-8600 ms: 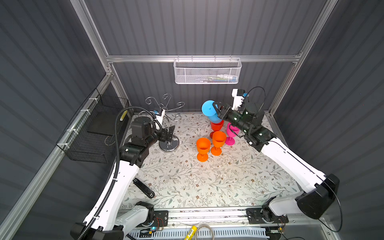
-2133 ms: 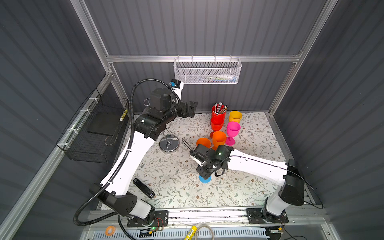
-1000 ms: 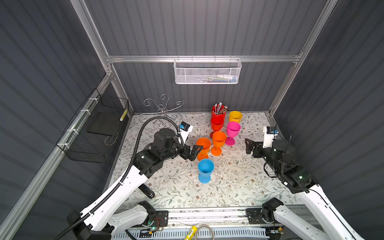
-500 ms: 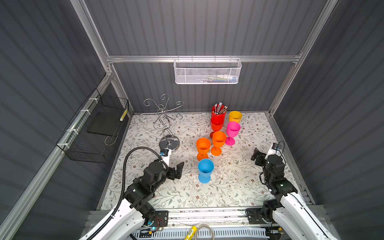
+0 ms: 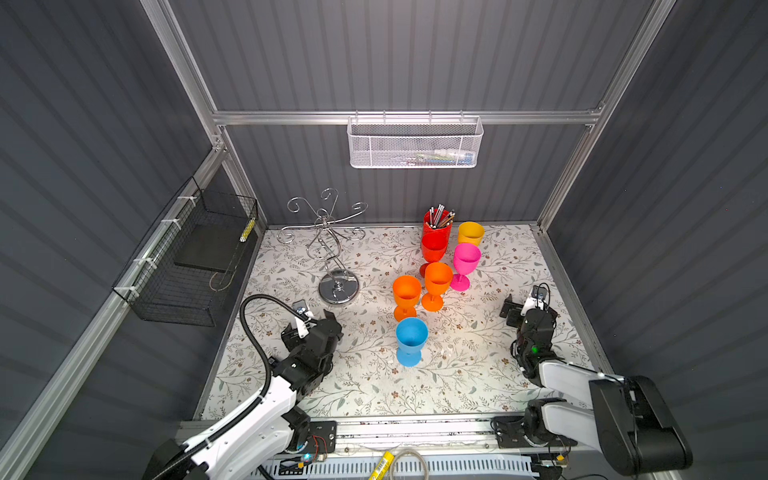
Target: Take the wine glass off the wine glass rack
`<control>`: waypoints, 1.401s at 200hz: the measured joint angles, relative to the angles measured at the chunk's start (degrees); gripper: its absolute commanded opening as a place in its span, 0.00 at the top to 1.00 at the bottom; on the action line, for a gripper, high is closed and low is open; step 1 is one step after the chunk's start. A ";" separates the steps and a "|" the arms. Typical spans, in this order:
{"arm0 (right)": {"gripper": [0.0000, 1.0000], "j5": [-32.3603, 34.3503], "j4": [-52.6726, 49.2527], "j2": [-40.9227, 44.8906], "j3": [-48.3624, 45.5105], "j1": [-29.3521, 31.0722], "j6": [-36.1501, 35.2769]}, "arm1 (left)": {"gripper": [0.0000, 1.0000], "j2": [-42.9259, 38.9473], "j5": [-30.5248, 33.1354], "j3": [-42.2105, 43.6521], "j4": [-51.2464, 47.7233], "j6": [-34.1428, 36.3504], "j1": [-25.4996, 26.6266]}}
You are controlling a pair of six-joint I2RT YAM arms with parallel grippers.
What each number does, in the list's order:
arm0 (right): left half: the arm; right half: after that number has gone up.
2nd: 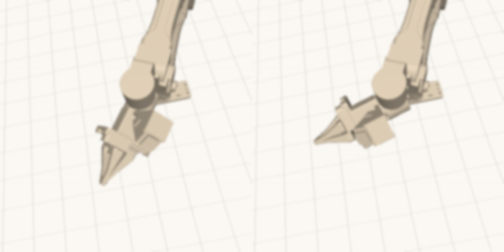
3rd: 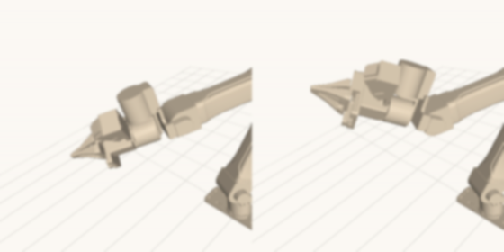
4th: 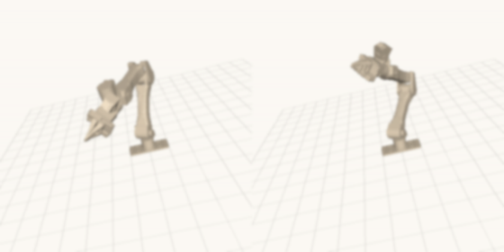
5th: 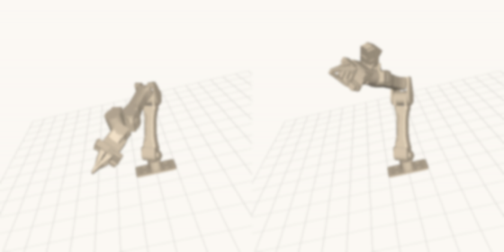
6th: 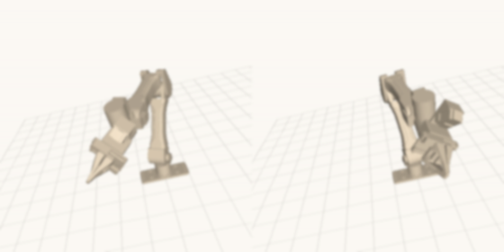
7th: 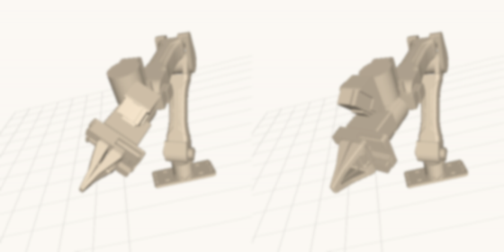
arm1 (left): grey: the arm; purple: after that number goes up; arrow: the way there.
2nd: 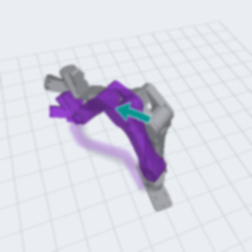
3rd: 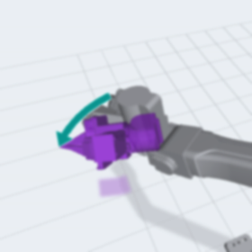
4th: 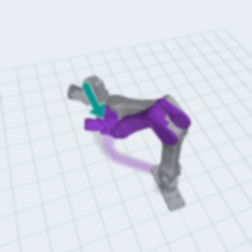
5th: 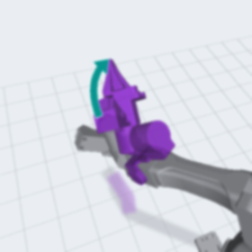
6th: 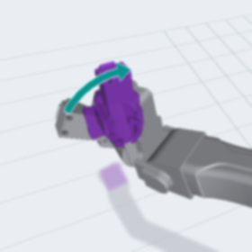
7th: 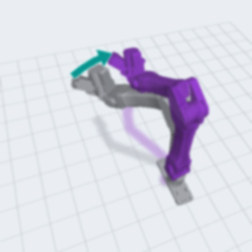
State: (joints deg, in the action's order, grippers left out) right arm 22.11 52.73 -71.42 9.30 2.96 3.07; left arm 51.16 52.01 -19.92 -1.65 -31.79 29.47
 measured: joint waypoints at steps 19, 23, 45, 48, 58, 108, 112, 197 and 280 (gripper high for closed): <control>0.01 -3.63 8.44 -6.51 0.13 -3.17 0.66 | 0.00 4.92 -0.22 0.00 4.37 0.17 -6.34; 0.01 -4.15 10.12 -8.20 0.11 -3.61 0.74 | 0.00 5.81 -0.39 -0.02 5.40 0.39 -7.39; 0.01 -7.19 15.39 -13.77 0.02 -4.17 0.81 | 0.00 10.82 -2.54 -1.86 8.61 2.51 -13.55; 0.01 -7.50 15.34 -13.75 0.02 -4.17 0.85 | 0.00 11.32 -2.64 -2.21 8.96 2.91 -14.08; 0.01 -8.50 15.39 -13.03 0.17 -4.15 0.87 | 0.00 13.75 -2.95 -3.50 10.49 4.63 -15.89; 0.01 -9.53 14.75 -12.68 3.10 -4.15 0.98 | 0.00 22.16 -6.73 0.66 25.99 12.87 -19.56; 0.01 -9.55 14.19 -12.68 3.50 -4.15 1.01 | 0.00 22.71 -7.65 1.46 28.00 13.77 -19.82; 0.01 -9.77 9.97 -12.66 5.86 -4.15 1.03 | 0.00 42.62 -30.12 -1.09 58.01 32.35 -21.31; 0.01 -9.92 7.93 -12.66 6.93 -4.15 1.31 | 0.00 47.23 -32.87 -6.38 55.65 32.63 -23.28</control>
State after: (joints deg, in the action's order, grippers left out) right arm 12.19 60.66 -84.07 16.23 -1.19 4.38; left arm 98.39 19.14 -26.30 54.00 0.84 6.20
